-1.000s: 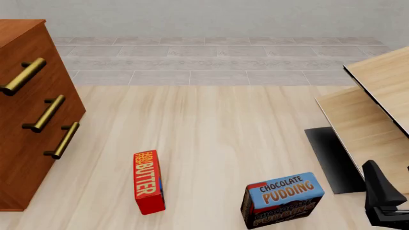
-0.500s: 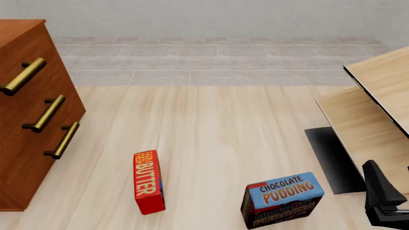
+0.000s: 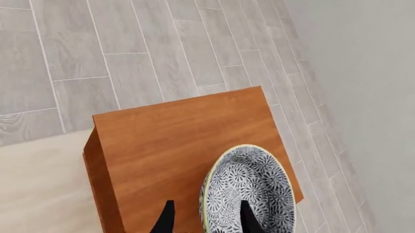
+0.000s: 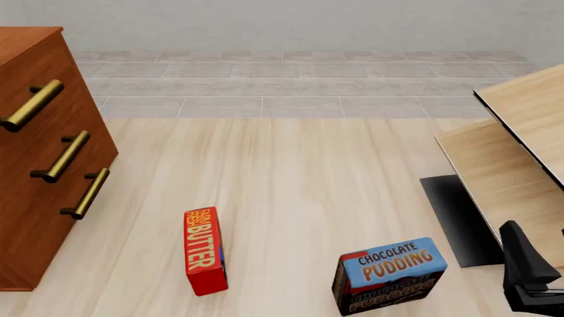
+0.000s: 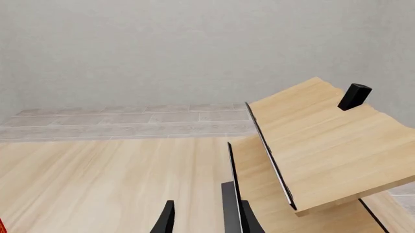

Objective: Close the top drawer of the cabinet and put the bowl on top of it.

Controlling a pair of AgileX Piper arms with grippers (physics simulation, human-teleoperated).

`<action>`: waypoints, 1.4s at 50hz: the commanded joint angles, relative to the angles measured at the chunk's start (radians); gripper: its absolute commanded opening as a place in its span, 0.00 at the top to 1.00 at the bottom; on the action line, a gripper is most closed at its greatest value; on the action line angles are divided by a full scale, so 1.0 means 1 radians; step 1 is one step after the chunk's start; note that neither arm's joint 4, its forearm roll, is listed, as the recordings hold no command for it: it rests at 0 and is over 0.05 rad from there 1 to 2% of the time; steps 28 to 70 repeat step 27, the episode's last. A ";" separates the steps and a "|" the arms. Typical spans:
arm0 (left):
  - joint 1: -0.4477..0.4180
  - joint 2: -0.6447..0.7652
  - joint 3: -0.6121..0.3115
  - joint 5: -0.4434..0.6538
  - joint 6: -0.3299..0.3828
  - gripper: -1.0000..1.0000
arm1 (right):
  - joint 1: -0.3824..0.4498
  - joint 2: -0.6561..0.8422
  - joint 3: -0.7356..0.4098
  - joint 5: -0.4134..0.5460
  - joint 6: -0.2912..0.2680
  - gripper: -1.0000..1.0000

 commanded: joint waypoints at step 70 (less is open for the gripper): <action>-0.002 -0.063 -0.307 0.000 0.164 0.00 | 0.004 0.000 -0.001 0.004 -0.003 0.00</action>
